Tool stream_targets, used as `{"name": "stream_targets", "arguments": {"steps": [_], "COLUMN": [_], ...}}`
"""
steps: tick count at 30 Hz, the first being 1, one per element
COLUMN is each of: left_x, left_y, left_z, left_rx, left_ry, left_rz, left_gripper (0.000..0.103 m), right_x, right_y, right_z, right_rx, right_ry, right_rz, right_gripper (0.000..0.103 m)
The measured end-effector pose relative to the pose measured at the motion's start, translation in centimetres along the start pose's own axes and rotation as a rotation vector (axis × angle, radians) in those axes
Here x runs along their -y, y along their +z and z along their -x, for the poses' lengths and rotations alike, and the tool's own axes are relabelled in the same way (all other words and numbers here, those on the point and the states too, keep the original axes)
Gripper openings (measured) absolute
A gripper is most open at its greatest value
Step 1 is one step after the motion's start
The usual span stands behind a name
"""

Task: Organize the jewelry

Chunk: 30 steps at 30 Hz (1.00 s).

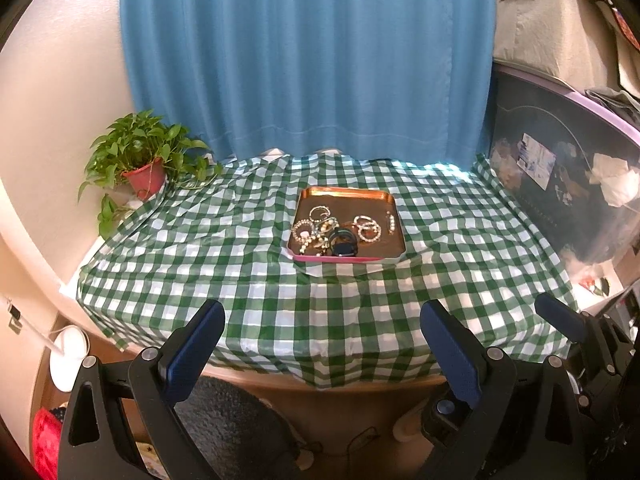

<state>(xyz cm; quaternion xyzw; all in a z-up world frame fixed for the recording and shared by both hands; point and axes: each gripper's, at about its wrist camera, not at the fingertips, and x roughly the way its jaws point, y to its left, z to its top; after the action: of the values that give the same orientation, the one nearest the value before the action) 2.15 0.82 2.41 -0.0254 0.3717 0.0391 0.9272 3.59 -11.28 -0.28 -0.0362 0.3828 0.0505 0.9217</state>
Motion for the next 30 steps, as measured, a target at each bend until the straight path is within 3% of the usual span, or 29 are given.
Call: {"name": "stream_targets", "arguments": {"steps": [30], "left_x": [0.01], "left_y": [-0.13], "left_z": [-0.11], "left_rx": [-0.004], "left_ry": [0.000], "left_rz": [-0.003], "left_gripper": [0.098], "right_x": [0.08], "right_y": [0.06], "right_z": [-0.03], "right_rx": [-0.010], "right_ry": [0.000], "right_rz": [-0.003], "right_gripper": [0.091]}}
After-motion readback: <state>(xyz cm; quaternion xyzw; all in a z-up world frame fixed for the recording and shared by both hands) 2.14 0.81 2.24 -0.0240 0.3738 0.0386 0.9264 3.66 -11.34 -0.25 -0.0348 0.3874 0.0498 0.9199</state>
